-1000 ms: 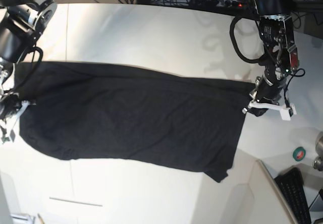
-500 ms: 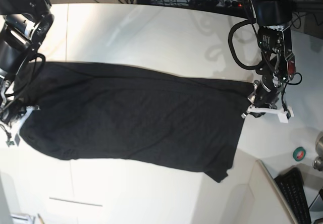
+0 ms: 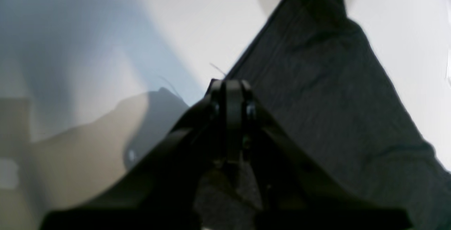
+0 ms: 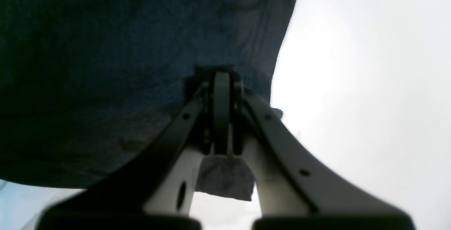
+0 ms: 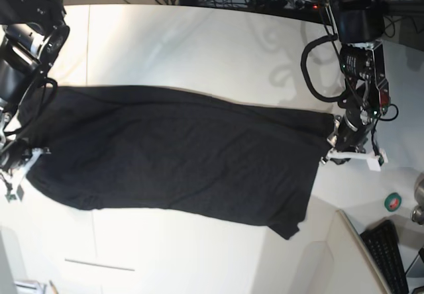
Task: Layout the t-shirt on the table in an organized manner, then fold the t-shirt properly
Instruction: 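Hold the shirt edges with both grippers and adjust the grip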
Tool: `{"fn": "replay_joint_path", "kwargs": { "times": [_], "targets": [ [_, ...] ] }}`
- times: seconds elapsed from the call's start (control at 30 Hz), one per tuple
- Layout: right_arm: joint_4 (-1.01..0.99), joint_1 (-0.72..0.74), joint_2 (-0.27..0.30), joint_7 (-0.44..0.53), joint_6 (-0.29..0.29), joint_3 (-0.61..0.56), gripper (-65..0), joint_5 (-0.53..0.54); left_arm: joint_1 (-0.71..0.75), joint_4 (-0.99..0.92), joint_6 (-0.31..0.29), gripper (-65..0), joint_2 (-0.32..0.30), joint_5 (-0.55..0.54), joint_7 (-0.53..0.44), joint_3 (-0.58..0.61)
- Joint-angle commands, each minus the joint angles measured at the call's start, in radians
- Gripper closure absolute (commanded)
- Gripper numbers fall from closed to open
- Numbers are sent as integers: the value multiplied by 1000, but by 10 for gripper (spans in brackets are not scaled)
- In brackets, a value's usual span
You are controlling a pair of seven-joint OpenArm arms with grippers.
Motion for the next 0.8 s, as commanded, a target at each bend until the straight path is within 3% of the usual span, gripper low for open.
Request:
{"fn": "replay_joint_path", "kwargs": {
  "times": [0.0, 0.13, 0.27, 0.4, 0.43, 0.47, 0.57, 0.6, 0.63, 0.7, 0.77],
  "targets": [
    [8, 33, 15, 17, 1, 3, 0, 8, -21, 5, -6, 0, -9, -4, -19, -4],
    [8, 34, 15, 17, 1, 3, 0, 8, -52, -34, -6, 0, -9, -4, -19, -2],
    [8, 34, 15, 43, -91, 0, 0, 11, -73, -57, -6, 0, -9, -4, -19, -1],
    [18, 34, 14, 53, -92, 4, 0, 11, -75, -54, -6, 0, -9, -4, -19, -2],
    [19, 34, 14, 53, -92, 4, -15, 13, -75, -54, -6, 0, -9, -4, -19, -2],
    [21, 34, 14, 56, -92, 4, -92, 13, -78, -54, -6, -23, -9, -4, -19, 1],
    [82, 28, 9, 58, -92, 41, -318, 13, -98, -58, -6, -290, -10, -4, -19, 7],
    [105, 27, 5, 58, -92, 64, -365, 13, -99, -54, -6, -375, -10, -4, -19, 7],
    [131, 23, -11, 58, -92, 98, -389, 14, -99, -51, -6, -471, -10, -10, -19, 3],
    [200, 2, -28, 50, -91, 138, -389, 33, -95, -29, -9, -599, -10, -12, -19, -2],
    [286, -53, -34, 29, -91, 144, -389, 70, -66, 24, -9, -650, -10, -12, -19, -2]
  ]
}}
